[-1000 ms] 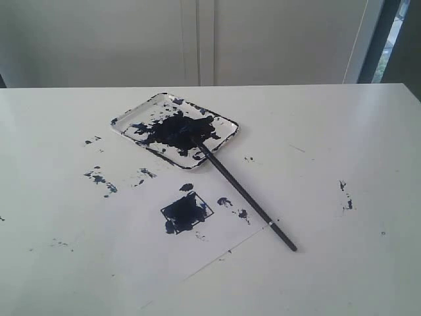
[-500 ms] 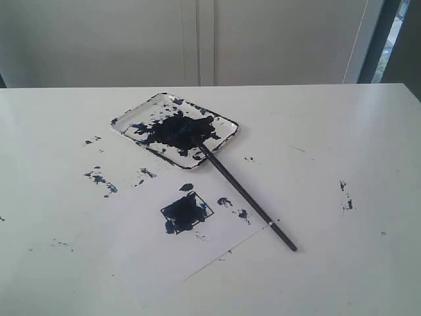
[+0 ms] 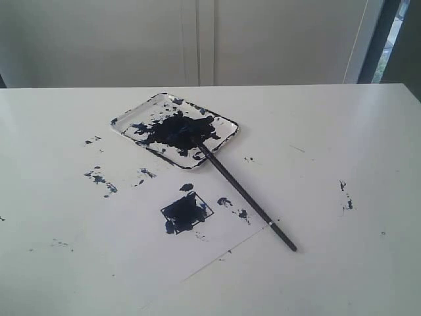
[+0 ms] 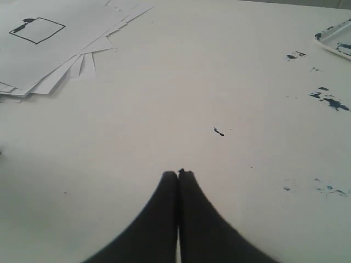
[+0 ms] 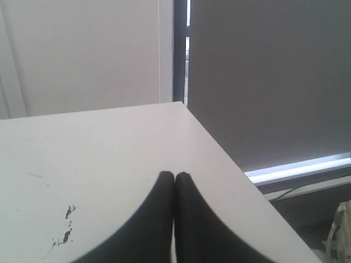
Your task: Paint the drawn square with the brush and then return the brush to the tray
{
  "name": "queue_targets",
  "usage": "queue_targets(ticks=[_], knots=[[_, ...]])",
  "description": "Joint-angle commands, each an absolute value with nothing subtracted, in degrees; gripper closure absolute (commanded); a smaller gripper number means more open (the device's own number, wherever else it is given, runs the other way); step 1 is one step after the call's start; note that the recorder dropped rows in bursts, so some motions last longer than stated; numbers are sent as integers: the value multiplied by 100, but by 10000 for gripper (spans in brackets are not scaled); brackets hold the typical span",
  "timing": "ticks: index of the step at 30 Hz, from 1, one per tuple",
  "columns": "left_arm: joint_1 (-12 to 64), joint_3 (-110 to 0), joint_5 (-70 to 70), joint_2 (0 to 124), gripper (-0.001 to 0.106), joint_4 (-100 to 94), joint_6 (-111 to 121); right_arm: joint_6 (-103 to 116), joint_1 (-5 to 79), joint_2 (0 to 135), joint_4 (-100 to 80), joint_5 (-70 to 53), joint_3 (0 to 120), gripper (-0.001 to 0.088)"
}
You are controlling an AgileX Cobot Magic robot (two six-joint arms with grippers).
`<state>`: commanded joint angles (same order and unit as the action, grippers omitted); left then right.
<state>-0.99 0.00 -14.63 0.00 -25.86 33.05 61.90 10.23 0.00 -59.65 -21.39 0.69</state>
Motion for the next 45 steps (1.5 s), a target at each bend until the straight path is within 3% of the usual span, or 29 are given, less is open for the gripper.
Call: queue_targets(ticks=[27,32,45], knots=[[-99,0,-1462,0,1053,-2586,3305,6190,1023,0,-5955,-2222,0,868],[-99,0,-1461,0,1053,-1849,3300,6190,1023,0,-5955,-2222,0,868],[-99,0,-1337,0,1053,-407,-36,6190,1023,0,-5955,-2222,0,868]])
